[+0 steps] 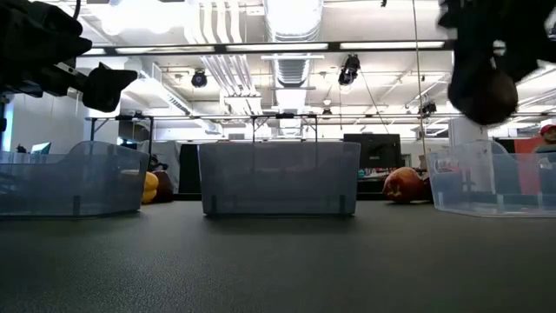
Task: Sort produce into baskets
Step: Put the red apple into the transparent bin
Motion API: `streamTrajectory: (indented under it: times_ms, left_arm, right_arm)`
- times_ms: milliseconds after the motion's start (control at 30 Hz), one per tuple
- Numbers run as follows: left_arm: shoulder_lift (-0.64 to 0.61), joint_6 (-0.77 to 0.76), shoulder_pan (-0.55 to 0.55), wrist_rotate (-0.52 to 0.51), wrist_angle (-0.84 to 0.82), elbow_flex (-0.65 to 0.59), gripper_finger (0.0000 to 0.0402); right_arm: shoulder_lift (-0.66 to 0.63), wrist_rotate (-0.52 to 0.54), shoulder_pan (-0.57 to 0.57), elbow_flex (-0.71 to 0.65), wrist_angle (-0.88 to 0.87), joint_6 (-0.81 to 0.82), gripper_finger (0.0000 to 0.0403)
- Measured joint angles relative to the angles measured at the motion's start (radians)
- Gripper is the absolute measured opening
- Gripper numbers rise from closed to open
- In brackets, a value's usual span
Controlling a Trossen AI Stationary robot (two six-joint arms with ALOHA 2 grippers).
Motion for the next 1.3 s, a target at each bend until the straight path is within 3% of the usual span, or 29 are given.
streamTrajectory:
  times_ms: [200,533,700,933,1133,1300]
  left_arm:
    - [0.0,0.0,0.0,0.0,0.0,0.0,0.0327]
    - [0.0,0.0,0.0,0.0,0.0,0.0,0.0327]
    - [0.0,0.0,0.0,0.0,0.0,0.0,0.0327]
    - [0.0,0.0,0.0,0.0,0.0,0.0,0.0327]
    - [0.0,0.0,0.0,0.0,0.0,0.0,0.0327]
    - [0.0,0.0,0.0,0.0,0.0,0.0,0.0327]
  right_arm:
    - [0.012,0.091,-0.007,-0.184,0.133,0.153,0.0294]
    - [0.026,0.223,-0.007,-0.371,0.464,0.165,0.0326]
    - [0.031,0.261,-0.018,-0.416,0.498,0.216,0.0345]
    - [0.029,0.257,-0.043,-0.419,0.491,0.188,0.0369]
    - [0.002,0.25,-0.046,-0.335,0.475,0.008,0.037]
    - [-0.003,0.201,-0.046,-0.2,0.304,-0.067,0.037]
